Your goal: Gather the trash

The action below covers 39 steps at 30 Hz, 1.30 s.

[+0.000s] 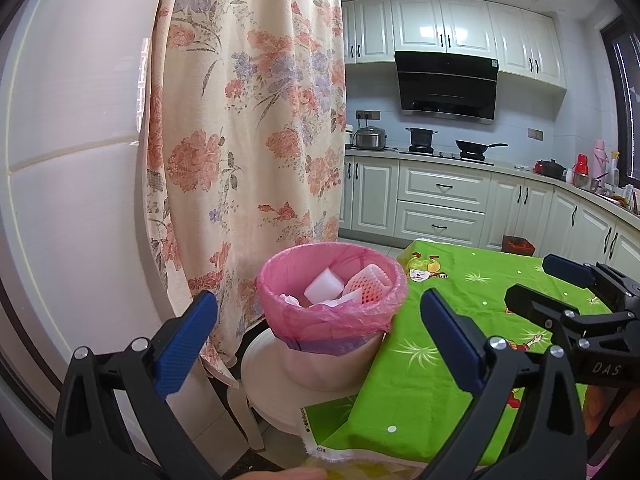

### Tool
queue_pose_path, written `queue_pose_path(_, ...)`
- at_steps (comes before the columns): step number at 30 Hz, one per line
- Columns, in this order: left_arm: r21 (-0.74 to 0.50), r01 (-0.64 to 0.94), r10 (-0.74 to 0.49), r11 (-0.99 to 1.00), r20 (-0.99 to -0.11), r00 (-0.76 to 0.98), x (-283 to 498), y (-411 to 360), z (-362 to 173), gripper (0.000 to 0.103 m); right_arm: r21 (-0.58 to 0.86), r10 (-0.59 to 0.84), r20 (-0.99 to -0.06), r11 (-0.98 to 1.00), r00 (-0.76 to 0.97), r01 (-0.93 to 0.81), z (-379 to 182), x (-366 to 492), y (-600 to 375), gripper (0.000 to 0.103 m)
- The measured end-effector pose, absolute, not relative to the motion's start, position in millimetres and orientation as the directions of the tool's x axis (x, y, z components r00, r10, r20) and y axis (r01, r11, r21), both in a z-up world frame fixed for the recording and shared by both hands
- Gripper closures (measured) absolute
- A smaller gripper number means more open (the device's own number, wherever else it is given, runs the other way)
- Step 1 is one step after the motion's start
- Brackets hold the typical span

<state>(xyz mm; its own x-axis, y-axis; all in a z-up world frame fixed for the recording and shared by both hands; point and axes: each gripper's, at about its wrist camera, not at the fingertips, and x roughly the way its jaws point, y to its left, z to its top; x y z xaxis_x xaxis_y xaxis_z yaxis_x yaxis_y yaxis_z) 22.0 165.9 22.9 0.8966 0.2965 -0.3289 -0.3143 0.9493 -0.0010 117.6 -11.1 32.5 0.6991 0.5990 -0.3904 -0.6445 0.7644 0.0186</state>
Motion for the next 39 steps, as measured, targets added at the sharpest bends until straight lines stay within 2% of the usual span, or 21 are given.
queue_pose_path(39, -0.027, -0.316, 0.289, 0.949, -0.336, 0.897, 20.8, 165.9, 22.0, 0.005, 0.014, 0.598, -0.392, 0.764, 0.699, -0.645, 31.4, 116.6, -10.6, 0.018)
